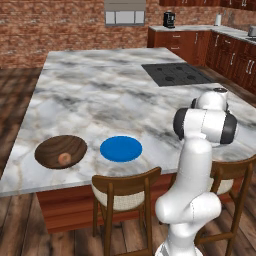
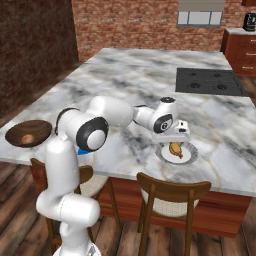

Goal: Pick the chicken drumstick and onion from their plates and place them in the bowl. Then put the bowl in the fridge.

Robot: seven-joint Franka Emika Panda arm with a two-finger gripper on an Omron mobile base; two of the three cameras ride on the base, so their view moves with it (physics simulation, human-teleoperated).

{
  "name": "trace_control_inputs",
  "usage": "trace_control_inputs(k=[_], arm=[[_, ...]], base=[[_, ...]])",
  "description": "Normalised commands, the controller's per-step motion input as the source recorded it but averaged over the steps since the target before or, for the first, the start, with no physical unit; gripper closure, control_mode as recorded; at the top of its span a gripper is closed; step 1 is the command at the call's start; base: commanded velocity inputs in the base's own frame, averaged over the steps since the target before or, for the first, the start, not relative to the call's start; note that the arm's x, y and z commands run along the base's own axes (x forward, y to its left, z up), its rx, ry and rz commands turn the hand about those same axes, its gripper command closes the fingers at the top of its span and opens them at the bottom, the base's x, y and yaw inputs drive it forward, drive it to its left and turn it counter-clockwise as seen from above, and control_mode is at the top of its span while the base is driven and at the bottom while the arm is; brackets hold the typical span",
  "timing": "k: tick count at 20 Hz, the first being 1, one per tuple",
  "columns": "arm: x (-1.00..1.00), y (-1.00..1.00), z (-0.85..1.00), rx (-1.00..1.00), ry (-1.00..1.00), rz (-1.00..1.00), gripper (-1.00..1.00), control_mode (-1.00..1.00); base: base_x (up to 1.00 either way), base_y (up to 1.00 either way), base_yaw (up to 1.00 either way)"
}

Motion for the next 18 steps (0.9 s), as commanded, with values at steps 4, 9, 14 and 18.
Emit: trace_control_inputs(k=[4,9,14,18], arm=[[0.48,-0.16,-0.21,0.0,0.11,0.05,-1.0,-1.0],[0.49,-0.21,-0.17,0.0,0.12,0.02,-1.0,-1.0],[0.2,-0.24,-0.24,0.0,0.15,0.0,-1.0,-1.0],[0.0,-0.05,-0.25,0.0,0.08,0.0,-1.0,-1.0]], base=[[0.0,0.0,0.0],[0.0,0.0,0.0],[0.0,0.0,0.0],[0.0,0.0,0.0]])
